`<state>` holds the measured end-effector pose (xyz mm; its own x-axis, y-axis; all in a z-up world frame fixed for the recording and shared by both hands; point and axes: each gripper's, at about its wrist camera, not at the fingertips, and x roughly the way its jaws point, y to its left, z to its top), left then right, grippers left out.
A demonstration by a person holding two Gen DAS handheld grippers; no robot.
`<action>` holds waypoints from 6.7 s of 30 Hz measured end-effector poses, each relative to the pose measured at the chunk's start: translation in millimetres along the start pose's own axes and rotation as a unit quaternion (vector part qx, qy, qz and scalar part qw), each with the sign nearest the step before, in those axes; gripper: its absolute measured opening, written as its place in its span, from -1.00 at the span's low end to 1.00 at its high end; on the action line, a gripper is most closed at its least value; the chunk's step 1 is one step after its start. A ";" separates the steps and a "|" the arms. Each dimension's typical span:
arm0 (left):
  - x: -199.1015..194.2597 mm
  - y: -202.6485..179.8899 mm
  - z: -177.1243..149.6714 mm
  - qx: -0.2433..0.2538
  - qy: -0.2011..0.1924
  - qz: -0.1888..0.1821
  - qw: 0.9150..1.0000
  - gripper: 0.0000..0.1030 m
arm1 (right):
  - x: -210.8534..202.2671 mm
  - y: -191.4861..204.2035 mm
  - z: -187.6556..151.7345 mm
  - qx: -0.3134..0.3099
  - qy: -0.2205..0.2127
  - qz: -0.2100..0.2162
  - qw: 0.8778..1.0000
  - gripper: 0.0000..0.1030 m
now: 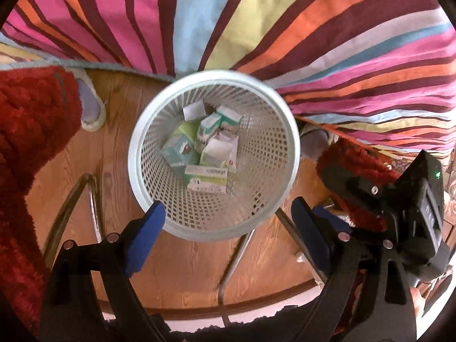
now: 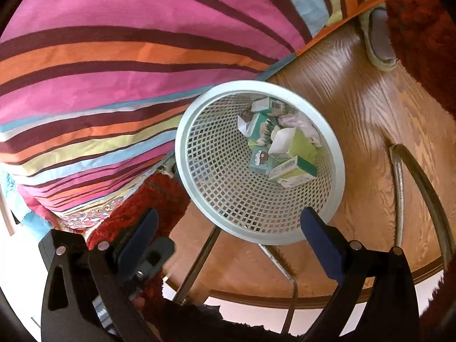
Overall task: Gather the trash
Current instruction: 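Move both tools back toward the small box and bag on the bed, then grasp the white COSNORI box with the left tool while the right tool grasps the white bag, then carry the COSNORI box and white bag over the wastebasket with both tools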
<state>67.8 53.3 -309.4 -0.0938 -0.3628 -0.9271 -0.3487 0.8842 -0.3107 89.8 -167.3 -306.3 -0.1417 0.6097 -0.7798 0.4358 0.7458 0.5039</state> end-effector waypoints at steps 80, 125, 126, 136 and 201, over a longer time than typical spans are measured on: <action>-235.0 -172.6 364.2 0.196 -0.396 0.074 0.894 0.79 | -193.3 346.6 239.9 -0.425 -0.390 -0.129 0.807 0.86; -259.7 -205.8 367.7 0.256 -0.398 0.090 0.876 -0.04 | -202.1 364.1 261.2 -0.391 -0.352 -0.167 0.834 0.36; -262.9 -205.0 361.5 0.256 -0.399 0.090 0.876 -0.04 | -205.6 361.4 254.6 -0.390 -0.354 -0.166 0.834 0.36; -290.7 -179.3 283.2 0.248 -0.410 0.099 0.872 -0.04 | -235.7 317.9 195.0 -0.359 -0.370 -0.150 0.844 0.36; -83.0 -21.2 -35.9 0.104 -0.120 -0.015 0.987 -0.04 | -100.5 61.0 -63.4 -0.180 -0.149 -0.005 0.972 0.36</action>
<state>49.5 54.1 -218.4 0.1470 -0.3318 -0.9318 -0.1457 0.9245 -0.3522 74.2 -166.1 -173.7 0.1424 0.5371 -0.8314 0.0894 0.8296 0.5512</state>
